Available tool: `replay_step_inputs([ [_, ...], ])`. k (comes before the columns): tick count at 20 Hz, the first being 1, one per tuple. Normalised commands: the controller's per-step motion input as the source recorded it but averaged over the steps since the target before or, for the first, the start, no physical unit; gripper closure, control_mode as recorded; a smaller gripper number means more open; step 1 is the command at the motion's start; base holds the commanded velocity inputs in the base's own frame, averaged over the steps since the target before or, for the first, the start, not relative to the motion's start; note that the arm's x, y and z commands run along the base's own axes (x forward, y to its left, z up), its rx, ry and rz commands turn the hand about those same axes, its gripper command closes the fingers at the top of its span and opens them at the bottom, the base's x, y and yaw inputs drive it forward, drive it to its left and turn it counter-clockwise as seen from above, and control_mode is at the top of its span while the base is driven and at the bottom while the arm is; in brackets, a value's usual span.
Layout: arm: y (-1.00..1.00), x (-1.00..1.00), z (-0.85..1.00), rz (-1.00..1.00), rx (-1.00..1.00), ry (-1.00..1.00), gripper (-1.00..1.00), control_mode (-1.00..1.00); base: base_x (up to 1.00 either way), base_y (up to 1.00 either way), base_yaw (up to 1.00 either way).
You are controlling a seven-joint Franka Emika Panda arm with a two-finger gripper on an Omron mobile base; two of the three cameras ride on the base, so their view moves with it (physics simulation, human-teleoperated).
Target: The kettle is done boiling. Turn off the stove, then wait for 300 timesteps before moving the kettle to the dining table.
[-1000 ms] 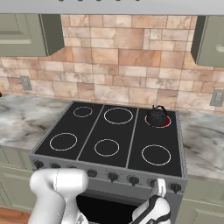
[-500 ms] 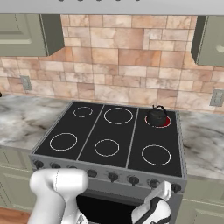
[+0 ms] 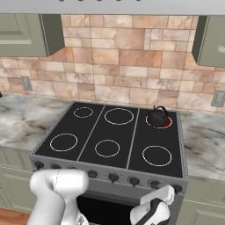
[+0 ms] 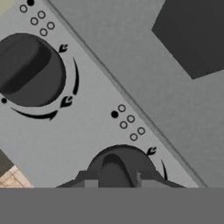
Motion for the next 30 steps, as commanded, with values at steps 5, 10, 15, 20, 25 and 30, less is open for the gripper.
replay_step_inputs([
  [5, 0.03, 0.0, 0.0, -0.02, 0.18, 0.01, 1.0, -1.0, 0.0, 0.0, 0.0],
  [10, 0.12, 0.0, 0.01, -0.03, 0.2, 0.07, 1.0, -1.0, 0.0, 0.0, 0.0],
  [15, 0.13, 0.0, 0.07, -0.02, 0.2, 0.12, 1.0, -1.0, 0.0, 0.0, 0.0],
  [20, 0.16, 0.0, 0.07, -0.02, 0.22, 0.16, 1.0, -1.0, 0.0, 0.0, 0.0],
  [25, 0.16, 0.0, 0.02, -0.03, 0.23, 0.13, 1.0, -1.0, 0.0, 0.0, 0.0],
  [30, 0.17, 0.0, 0.0, -0.06, 0.23, 0.11, 1.0, -1.0, 0.0, 0.0, 0.0],
])
